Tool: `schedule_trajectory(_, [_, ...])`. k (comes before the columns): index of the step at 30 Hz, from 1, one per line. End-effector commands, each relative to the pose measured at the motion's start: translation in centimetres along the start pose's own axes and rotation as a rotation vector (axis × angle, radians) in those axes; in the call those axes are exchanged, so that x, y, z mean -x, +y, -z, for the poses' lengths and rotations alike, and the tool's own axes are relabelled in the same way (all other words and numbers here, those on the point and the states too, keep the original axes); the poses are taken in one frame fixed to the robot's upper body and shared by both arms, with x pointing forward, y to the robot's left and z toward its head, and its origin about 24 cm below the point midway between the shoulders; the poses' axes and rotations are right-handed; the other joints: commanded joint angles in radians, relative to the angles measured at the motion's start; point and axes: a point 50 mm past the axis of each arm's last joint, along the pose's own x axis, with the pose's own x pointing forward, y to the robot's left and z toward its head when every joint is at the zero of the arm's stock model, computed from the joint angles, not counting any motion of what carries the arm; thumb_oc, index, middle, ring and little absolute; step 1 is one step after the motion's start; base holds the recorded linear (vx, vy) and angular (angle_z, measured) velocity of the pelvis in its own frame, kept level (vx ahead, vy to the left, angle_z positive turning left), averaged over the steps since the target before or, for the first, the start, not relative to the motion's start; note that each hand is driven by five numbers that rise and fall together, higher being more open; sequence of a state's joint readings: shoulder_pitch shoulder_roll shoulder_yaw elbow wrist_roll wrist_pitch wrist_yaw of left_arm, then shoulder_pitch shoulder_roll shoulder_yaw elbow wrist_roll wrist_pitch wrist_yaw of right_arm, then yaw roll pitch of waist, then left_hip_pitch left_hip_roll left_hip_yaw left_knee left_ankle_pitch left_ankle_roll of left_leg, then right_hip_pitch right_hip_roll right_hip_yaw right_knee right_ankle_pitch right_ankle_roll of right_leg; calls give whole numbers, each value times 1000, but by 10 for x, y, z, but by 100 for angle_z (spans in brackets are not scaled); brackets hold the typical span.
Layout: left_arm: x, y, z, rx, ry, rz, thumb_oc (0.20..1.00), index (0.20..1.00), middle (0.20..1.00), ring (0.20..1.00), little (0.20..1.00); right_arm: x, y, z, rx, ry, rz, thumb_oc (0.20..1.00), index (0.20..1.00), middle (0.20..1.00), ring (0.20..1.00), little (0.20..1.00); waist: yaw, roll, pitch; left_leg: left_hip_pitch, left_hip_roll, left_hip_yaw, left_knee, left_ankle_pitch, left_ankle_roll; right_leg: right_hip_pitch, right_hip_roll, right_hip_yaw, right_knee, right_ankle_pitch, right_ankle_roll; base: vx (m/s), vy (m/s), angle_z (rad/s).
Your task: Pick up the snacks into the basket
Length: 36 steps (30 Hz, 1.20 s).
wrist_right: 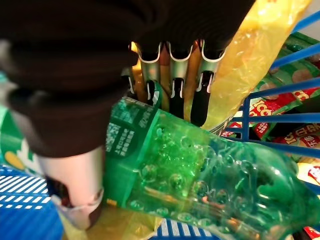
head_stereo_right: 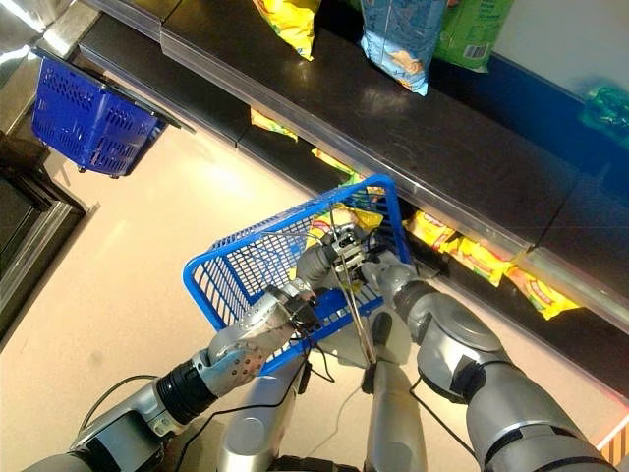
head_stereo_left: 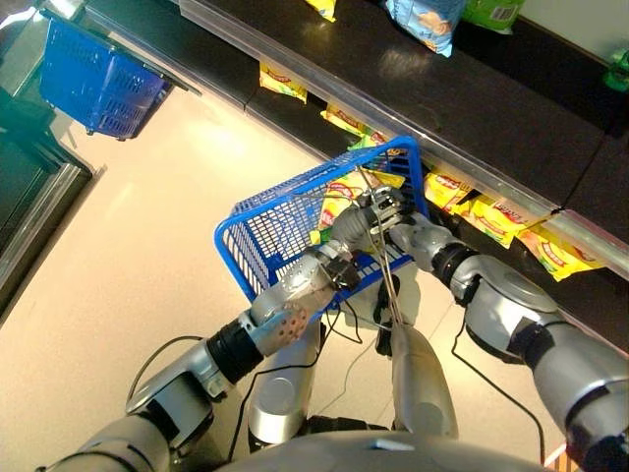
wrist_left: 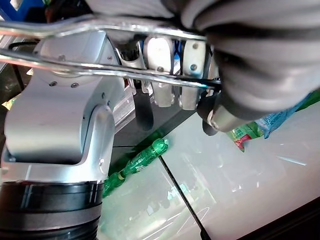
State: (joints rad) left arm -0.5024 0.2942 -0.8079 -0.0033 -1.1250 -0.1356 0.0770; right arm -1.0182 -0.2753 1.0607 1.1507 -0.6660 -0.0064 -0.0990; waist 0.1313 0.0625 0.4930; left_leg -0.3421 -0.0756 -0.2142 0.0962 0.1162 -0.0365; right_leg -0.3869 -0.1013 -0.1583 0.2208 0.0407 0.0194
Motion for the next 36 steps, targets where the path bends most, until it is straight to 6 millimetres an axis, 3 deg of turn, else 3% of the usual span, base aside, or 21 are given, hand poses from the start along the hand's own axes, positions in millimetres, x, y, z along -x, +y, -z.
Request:
schedule_trajectory(1, [-7, -90, -11, 157, -105, 417, 200, 200, 200, 200, 200, -7, -75, -1, 38, -11, 247, 1000, 1000, 1000, 1000, 1000, 2, 8, -24, 24, -69, 50, 36, -79, 20, 49, -18, 56, -85, 39, 103, 0, 0, 0])
schedule_trajectory(3, [-6, -85, -12, 156, -114, 395, 200, 200, 200, 200, 200, -5, -74, -1, 12, -14, 256, 1000, 1000, 1000, 1000, 1000, 1, 6, -28, 28, -67, 50, 33, -79, 20, 54, -18, 56, -89, 40, 103, 0, 0, 0])
schedule_trajectory(4, [-3, -65, -18, 147, -156, 296, 200, 200, 200, 200, 200, -1, -69, -1, -52, -41, 279, 1000, 1000, 1000, 1000, 1000, -2, -2, -42, 34, -61, 51, 21, -76, 17, 62, -19, 56, -100, 43, 104, 0, 0, 0])
schedule_trajectory(6, [-1, -57, -18, 146, -162, 259, 200, 200, 200, 200, 200, 2, -69, -1, -60, -58, 289, 1000, 1000, 1000, 1000, 1000, -3, -4, -49, 41, -57, 50, 16, -76, 17, 69, -20, 53, -107, 43, 105, 9, -8, -2])
schedule_trajectory(9, [18, -17, -16, 156, -184, 74, 200, 200, 200, 200, 200, 23, -52, 5, -203, -115, 343, 1000, 1000, 1000, 1000, 1000, -22, -19, -67, 59, -46, 58, 8, -78, 16, 91, -21, 55, -126, 48, 106, 19, -14, -3])
schedule_trajectory(10, [18, -17, -16, 157, -183, 74, 200, 200, 200, 200, 200, 23, -51, 5, -204, -114, 342, 1000, 1000, 1000, 1000, 1000, -21, -19, -67, 60, -46, 59, 7, -78, 16, 92, -20, 55, -127, 48, 106, 45, -15, -6])
schedule_trajectory(11, [33, 7, -14, 175, -200, -41, 200, 200, 200, 200, 200, 39, -40, 12, -305, -129, 373, 1000, 1000, 1000, 1000, 1000, -33, -30, -79, 71, -39, 65, 0, -80, 17, 105, -18, 58, -142, 52, 107, 46, -32, -13])
schedule_trajectory(13, [42, 15, -11, 179, -197, -78, 200, 200, 200, 200, 200, 46, -34, 15, -321, -133, 374, 1000, 1000, 1000, 1000, 1000, -33, -32, -86, 79, -36, 68, -4, -81, 19, 113, -16, 59, -151, 54, 107, 51, -33, -10])
schedule_trajectory(14, [60, 33, -7, 193, -194, -168, 200, 200, 200, 200, 200, 64, -13, 25, -386, -121, 363, 1000, 1000, 1000, 1000, 1000, -43, -40, -105, 95, -28, 73, -21, -79, 20, 129, -14, 57, -172, 58, 110, 44, -23, -2])
schedule_trajectory(15, [60, 33, -7, 193, -194, -168, 200, 200, 200, 200, 200, 64, -13, 25, -386, -121, 363, 1000, 1000, 1000, 1000, 1000, -43, -40, -105, 94, -28, 73, -22, -79, 20, 128, -14, 57, -172, 59, 110, 69, -33, -4])
schedule_trajectory(17, [93, 56, 2, 219, -189, -303, 200, 200, 200, 200, 200, 95, 17, 46, -459, -61, 338, 1000, 1000, 1000, 1000, 1000, -63, -50, -146, 127, -17, 79, -64, -71, 24, 156, -11, 57, -212, 65, 117, 95, -18, -4])
schedule_trajectory(21, [119, 68, 7, 228, -191, -389, 200, 200, 200, 200, 200, 125, 41, 59, -554, -6, 327, 1000, 1000, 1000, 1000, 1000, -78, -58, -189, 172, -7, 90, -109, -63, 27, 191, -5, 59, -246, 68, 123, 96, -9, -8])
schedule_trajectory(23, [142, 82, 15, 239, -202, -511, 200, 200, 200, 200, 200, 149, 76, 63, -709, 74, 268, 1000, 1000, 1000, 1000, 1000, -93, -65, -231, 211, -4, 96, -137, -59, 26, 226, 2, 63, -270, 66, 128, 145, -23, -22])
schedule_trajectory(24, [142, 82, 16, 239, -200, -511, 200, 200, 200, 200, 200, 150, 77, 63, -710, 75, 267, 1000, 1000, 1000, 1000, 1000, -91, -64, -232, 213, -3, 96, -139, -58, 26, 228, 2, 63, -271, 66, 128, 164, -27, -15])
schedule_trajectory(25, [161, 95, 25, 250, -209, -629, 200, 200, 200, 200, 200, 165, 107, 64, -925, 181, 236, 1000, 1000, 1000, 1000, 1000, -101, -65, -256, 239, 1, 98, -152, -60, 24, 251, 5, 67, -280, 59, 129, 118, -16, -11])
schedule_trajectory(27, [182, 119, 30, 114, -167, -793, 200, 200, 200, 200, 200, 174, 145, 58, -1198, 314, 199, 1000, 1000, 1000, 1000, 1000, -110, -68, -282, 254, 6, 104, -155, -62, 20, 264, 8, 74, -281, 54, 130, 107, -19, 1])
schedule_trajectory(29, [194, 130, 33, 48, -138, -888, 200, 200, 200, 200, 200, 179, 159, 55, -1262, 353, 168, 1000, 1000, 1000, 1000, 1000, -111, -68, -296, 257, 8, 106, -155, -61, 19, 268, 8, 77, -282, 52, 129, 54, -16, -7])
schedule_trajectory(30, [210, 146, 37, -132, -33, -1008, 200, 200, 200, 200, 200, 187, 185, 53, -1357, 464, 127, 1000, 1000, 1000, 1000, 1000, -113, -67, -306, 270, 10, 109, -155, -64, 18, 281, 10, 80, -283, 48, 127, 83, -18, -17])
schedule_trajectory(31, [221, 154, 40, -165, -3, -1081, 200, 200, 200, 200, 200, 192, 200, 51, -1396, 524, 89, 1000, 1000, 1000, 1000, 1000, -113, -68, -317, 276, 12, 111, -154, -66, 16, 286, 11, 83, -284, 46, 126, 111, -29, -10])
schedule_trajectory(32, [244, 169, 61, -175, 128, -1224, 200, 200, 200, 200, 200, 207, 234, 43, -1472, 689, -1, 1000, 1000, 1000, 1000, 1000, -113, -67, -337, 288, 16, 116, -151, -70, 13, 298, 12, 88, -284, 44, 125, 108, -31, -6])
schedule_trajectory(36, [279, 178, 97, -173, 397, -1371, 200, 200, 200, 200, 200, 236, 282, 28, -1573, 990, -136, 1000, 1000, 1000, 1000, 1000, -112, -66, -363, 311, 22, 127, -150, -78, 10, 316, 15, 99, -285, 40, 124, 63, -27, -19])
